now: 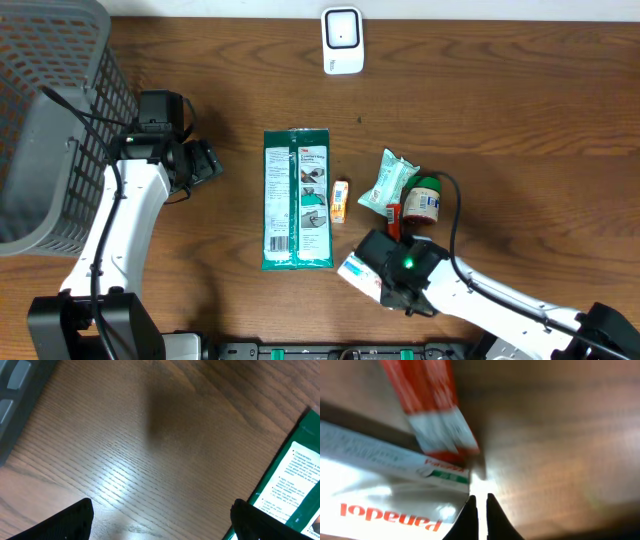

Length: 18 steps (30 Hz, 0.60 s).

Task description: Scan the item barcode

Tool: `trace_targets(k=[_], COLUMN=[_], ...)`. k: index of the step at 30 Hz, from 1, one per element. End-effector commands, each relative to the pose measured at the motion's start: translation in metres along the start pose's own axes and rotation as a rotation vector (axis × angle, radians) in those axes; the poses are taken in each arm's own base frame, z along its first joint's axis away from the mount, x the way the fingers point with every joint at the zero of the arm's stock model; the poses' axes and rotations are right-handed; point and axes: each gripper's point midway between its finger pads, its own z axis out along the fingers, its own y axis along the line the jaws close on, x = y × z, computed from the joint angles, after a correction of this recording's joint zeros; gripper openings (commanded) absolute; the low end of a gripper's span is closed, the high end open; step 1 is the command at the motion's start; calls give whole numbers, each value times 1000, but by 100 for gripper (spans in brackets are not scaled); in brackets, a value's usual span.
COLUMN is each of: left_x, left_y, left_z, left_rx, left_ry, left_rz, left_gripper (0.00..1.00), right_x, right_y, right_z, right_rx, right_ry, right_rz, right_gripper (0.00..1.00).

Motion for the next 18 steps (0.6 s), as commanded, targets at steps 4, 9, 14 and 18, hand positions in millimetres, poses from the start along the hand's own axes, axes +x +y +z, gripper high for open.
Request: trace_targets(k=[4, 9, 14, 18], left_x=[-3, -3, -3, -3], left_y=[3, 3, 3, 3], left_z=[-2, -2, -2, -2], left_rx=[-12, -12, -13, -12], left_ry=[-14, -14, -14, -14], left_rz=[1, 1, 1, 1], left_gripper=[89, 89, 89, 89], right_x=[-24, -42, -76, -87], right_y=[-5, 12, 30, -2], right_z=[1, -3, -34, -63], right_rx=[-10, -122, -219, -90], right_ry=[-56, -67, -124, -99], right_rz=[-21, -122, -204, -141], right_gripper=[4, 4, 15, 16])
